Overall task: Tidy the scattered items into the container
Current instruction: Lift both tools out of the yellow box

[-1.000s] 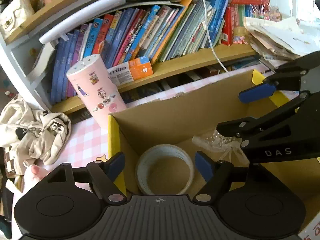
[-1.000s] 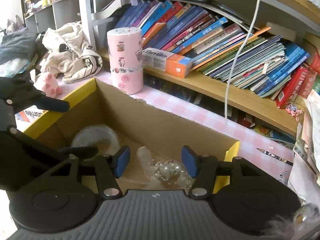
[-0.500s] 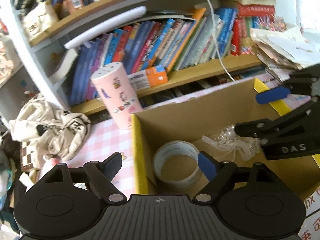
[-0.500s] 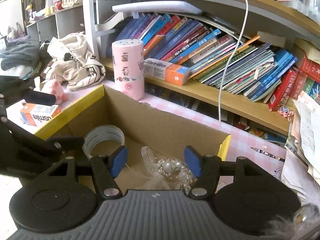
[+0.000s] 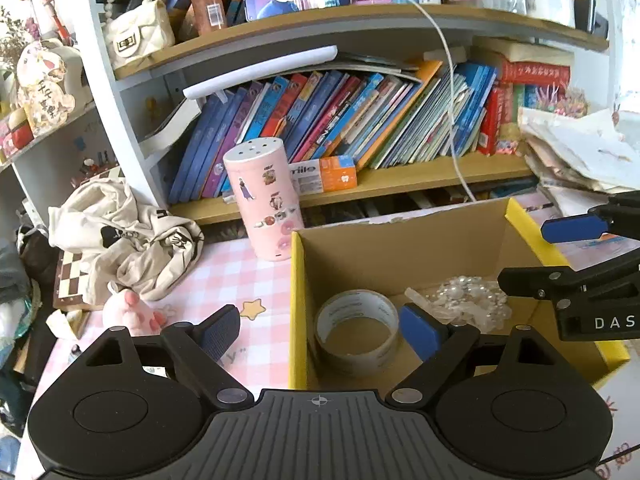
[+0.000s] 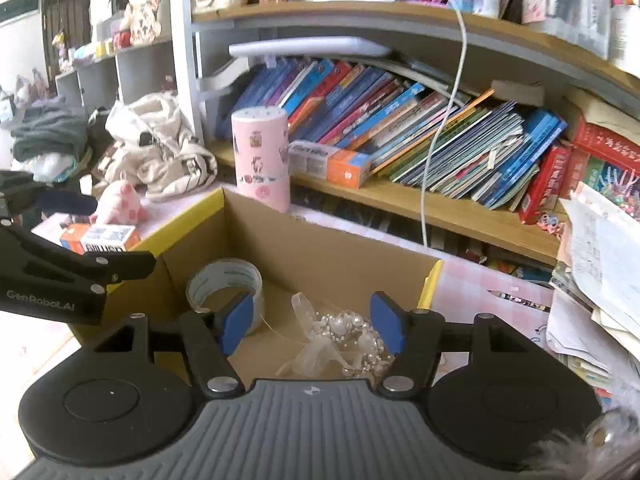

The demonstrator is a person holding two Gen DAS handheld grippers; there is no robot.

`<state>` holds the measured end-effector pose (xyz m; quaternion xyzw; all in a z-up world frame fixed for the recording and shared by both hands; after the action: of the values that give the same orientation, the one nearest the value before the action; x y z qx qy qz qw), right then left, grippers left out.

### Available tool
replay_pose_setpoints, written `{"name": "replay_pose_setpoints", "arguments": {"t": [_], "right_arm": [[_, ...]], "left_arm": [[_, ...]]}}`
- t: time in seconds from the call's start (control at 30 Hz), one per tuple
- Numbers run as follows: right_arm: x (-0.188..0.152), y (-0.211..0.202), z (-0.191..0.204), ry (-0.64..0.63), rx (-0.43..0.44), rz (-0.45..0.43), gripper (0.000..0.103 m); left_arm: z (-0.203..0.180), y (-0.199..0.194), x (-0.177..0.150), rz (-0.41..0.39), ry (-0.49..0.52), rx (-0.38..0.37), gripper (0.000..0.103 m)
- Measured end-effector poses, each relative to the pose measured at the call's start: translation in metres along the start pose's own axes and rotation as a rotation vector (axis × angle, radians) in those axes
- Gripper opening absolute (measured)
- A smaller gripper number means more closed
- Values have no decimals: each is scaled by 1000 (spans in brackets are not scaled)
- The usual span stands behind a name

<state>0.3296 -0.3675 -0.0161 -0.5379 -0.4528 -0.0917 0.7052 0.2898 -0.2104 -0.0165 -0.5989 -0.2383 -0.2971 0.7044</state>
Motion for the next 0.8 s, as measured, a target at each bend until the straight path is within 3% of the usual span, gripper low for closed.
{"name": "replay_pose_setpoints", "arguments": {"t": [0.27, 0.8], "right_arm": [[-8, -23, 6, 32, -28, -35, 64], [-45, -67, 43, 91, -131, -44, 64]], "left_arm": [[-2, -9, -7, -10, 14, -27, 90], [-3, -48, -49, -31, 30, -173, 90]]}}
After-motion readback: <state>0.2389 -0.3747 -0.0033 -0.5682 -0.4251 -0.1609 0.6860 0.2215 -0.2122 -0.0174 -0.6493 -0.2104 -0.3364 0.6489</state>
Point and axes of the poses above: each gripper's, at about its wrist camera, not at the fingertips, and y roughly the way its jaws point, z to its left, x to its top, the point moved 7 cm from there along y, roughly the way its jaws point, and after that the axes turned 6 degrees about z, right-handed, at the moved point
